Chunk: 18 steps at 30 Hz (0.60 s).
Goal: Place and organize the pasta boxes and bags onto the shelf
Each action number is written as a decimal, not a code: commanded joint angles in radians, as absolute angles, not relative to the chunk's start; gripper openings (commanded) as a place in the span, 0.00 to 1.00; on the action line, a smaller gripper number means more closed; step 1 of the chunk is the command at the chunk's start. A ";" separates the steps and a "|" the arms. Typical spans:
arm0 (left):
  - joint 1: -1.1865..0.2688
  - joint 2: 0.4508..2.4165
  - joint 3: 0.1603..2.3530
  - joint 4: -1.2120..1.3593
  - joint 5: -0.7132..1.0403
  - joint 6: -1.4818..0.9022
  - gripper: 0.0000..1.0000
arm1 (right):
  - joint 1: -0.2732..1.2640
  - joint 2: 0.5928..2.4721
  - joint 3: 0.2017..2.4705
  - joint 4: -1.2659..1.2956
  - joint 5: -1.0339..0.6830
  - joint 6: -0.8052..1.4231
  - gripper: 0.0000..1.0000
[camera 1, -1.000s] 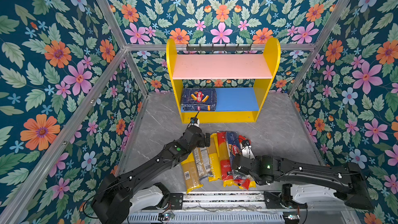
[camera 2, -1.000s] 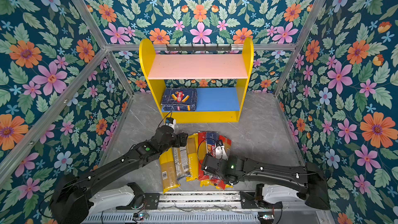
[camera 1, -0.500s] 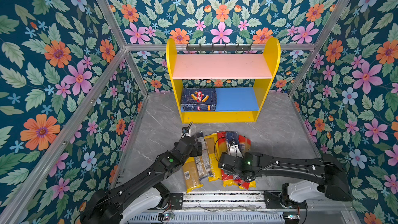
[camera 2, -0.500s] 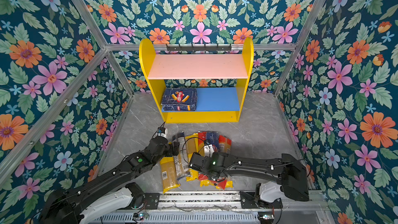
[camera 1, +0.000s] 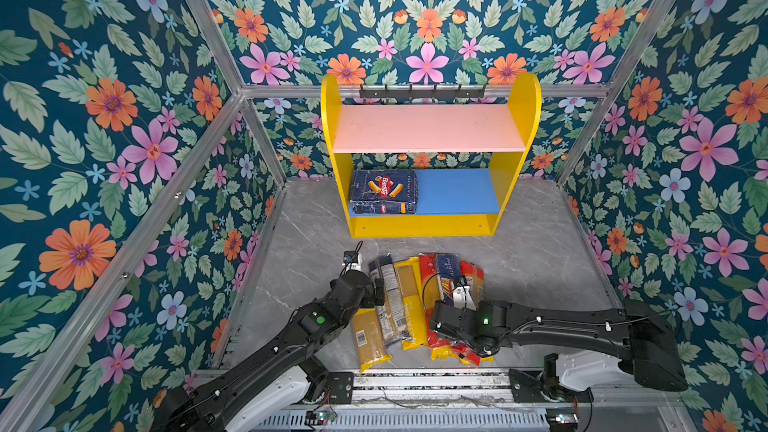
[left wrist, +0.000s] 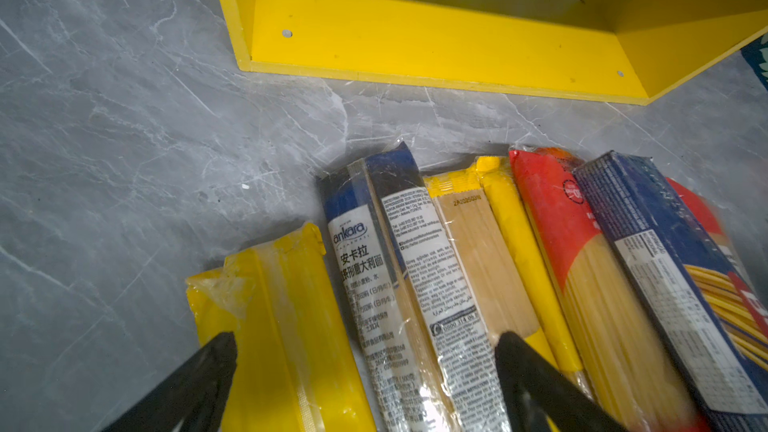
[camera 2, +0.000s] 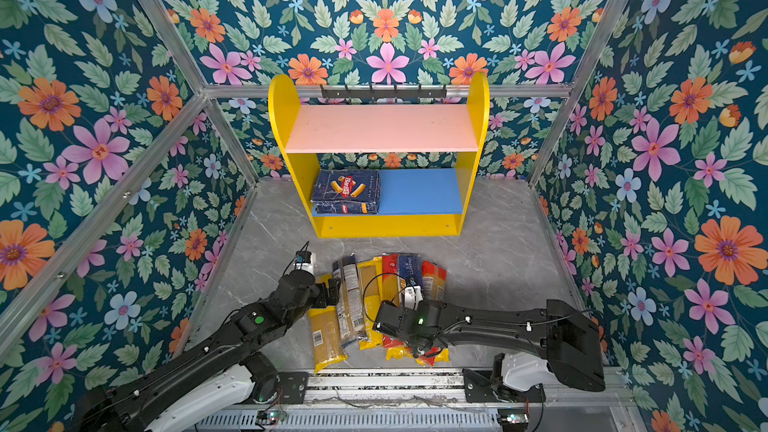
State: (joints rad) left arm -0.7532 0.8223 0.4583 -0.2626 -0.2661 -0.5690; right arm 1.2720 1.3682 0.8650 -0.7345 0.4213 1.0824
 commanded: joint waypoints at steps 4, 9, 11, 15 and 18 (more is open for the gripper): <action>-0.752 0.820 0.456 -0.269 -0.268 -0.575 1.00 | 1.280 1.372 0.802 -0.620 0.356 1.124 0.96; -0.752 0.821 0.466 -0.277 -0.268 -0.577 1.00 | 1.309 1.421 0.847 -0.672 0.393 1.137 0.86; -0.752 0.822 0.469 -0.282 -0.271 -0.578 1.00 | 1.313 1.430 0.870 -0.702 0.409 1.139 0.80; -0.752 0.821 0.472 -0.285 -0.272 -0.581 1.00 | 1.314 1.424 0.886 -0.729 0.429 1.138 0.60; -0.753 0.820 0.473 -0.291 -0.277 -0.581 1.00 | 1.313 1.410 0.890 -0.745 0.443 1.140 0.50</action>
State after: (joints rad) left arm -0.7532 0.8211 0.4683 -0.2790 -0.2634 -0.5770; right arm 1.3117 1.4204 0.8825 -0.7090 0.4221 1.1336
